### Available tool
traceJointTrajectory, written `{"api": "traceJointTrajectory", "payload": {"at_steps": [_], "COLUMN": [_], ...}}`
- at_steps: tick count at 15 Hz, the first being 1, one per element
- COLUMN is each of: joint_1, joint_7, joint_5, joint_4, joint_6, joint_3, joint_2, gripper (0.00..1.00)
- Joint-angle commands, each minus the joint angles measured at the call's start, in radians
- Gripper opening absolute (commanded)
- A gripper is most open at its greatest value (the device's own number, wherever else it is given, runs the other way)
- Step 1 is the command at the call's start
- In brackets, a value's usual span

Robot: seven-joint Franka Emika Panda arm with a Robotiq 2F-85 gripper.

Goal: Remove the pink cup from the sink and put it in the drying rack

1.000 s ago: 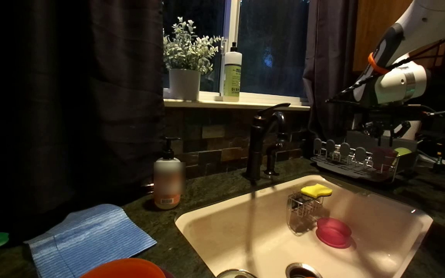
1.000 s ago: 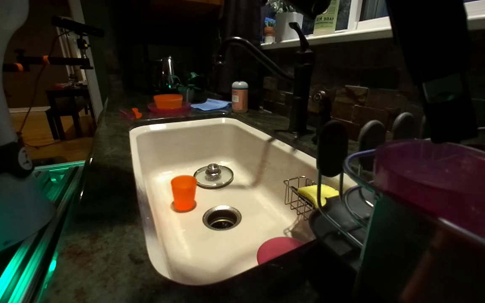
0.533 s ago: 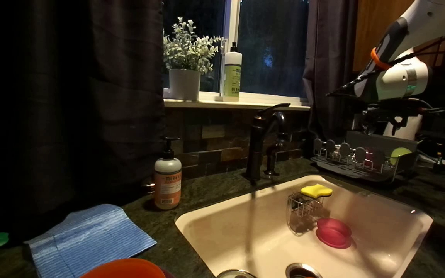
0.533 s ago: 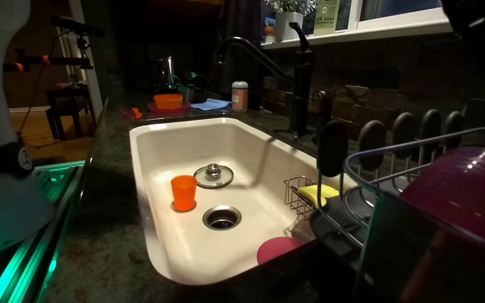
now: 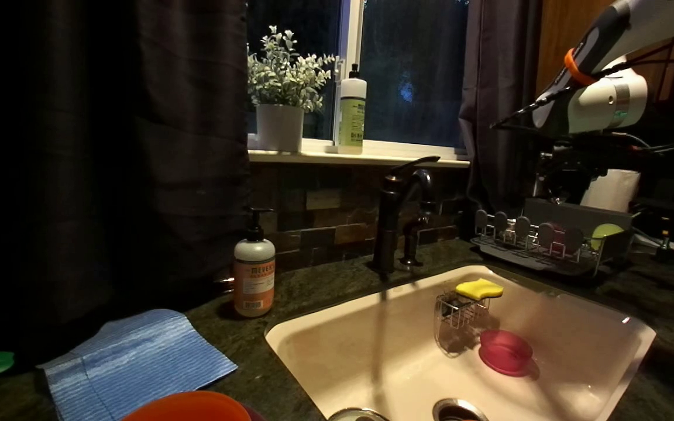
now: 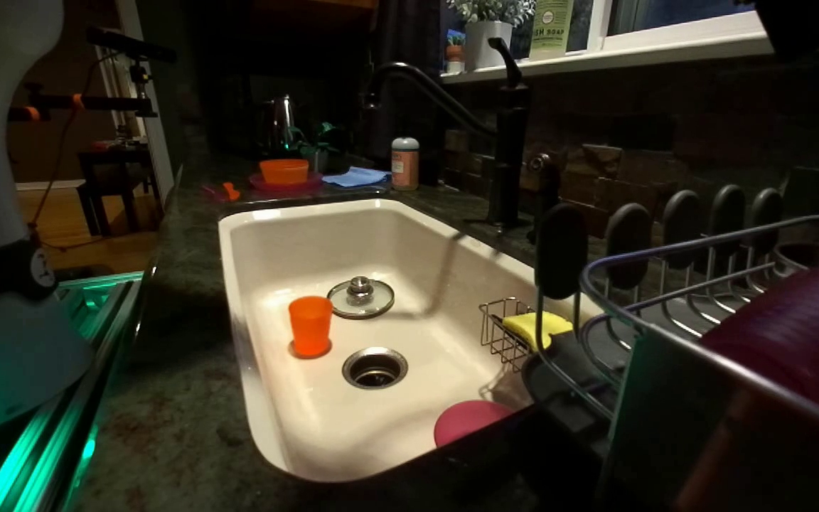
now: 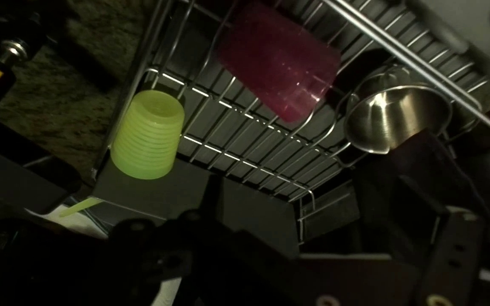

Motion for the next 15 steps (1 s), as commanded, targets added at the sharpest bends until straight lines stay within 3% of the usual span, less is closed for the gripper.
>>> {"api": "traceJointTrajectory", "payload": {"at_steps": [1, 9, 10, 15], "joint_1": [0.105, 0.213, 0.171, 0.163], "joint_7": [-0.098, -0.194, -0.175, -0.174], "joint_5": [0.018, 0.016, 0.017, 0.014], "joint_4": [0.03, 0.069, 0.073, 0.075], "joint_6": [-0.125, -0.356, -0.306, -0.31], "joint_3": [-0.097, -0.197, -0.158, -0.153], "joint_2": [-0.005, 0.095, 0.07, 0.082], "gripper": [1.0, 1.0, 1.0, 1.0]}}
